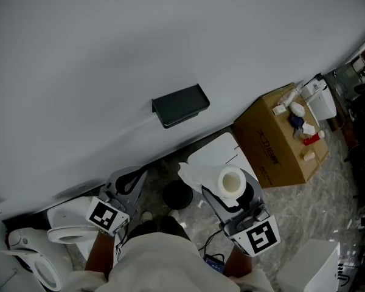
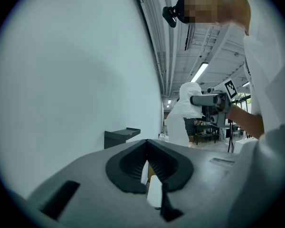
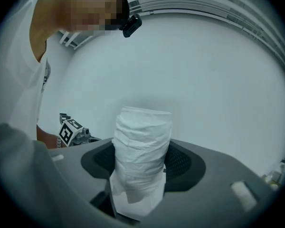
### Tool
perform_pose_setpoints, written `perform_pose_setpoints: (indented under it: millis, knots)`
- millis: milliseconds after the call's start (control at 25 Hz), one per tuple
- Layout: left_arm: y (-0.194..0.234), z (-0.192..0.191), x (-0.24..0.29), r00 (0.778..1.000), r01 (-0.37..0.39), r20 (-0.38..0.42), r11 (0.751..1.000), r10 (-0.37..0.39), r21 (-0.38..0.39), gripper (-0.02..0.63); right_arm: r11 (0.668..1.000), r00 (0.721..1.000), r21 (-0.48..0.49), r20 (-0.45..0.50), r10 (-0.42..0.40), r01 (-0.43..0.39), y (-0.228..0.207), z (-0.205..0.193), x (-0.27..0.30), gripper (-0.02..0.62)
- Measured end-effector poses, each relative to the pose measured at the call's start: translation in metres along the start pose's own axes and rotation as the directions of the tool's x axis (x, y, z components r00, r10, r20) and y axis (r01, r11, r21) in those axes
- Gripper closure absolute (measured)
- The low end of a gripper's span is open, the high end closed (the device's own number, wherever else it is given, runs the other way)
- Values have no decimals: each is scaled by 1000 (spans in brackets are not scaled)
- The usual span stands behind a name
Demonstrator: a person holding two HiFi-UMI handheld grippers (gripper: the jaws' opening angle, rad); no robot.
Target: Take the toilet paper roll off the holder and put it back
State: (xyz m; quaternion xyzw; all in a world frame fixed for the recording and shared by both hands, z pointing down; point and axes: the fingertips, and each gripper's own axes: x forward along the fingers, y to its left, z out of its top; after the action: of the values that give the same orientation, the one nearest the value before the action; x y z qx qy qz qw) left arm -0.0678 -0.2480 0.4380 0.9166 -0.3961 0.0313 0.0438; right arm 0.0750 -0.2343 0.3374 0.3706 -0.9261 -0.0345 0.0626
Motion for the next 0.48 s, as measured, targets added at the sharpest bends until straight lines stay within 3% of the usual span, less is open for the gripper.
perform_pose_setpoints:
  millis: [480]
  knots:
    - [-4, 0, 2, 1000, 6, 1, 1000, -6, 5, 607, 1000, 1000, -30, 2, -9, 9, -11, 0, 12, 311]
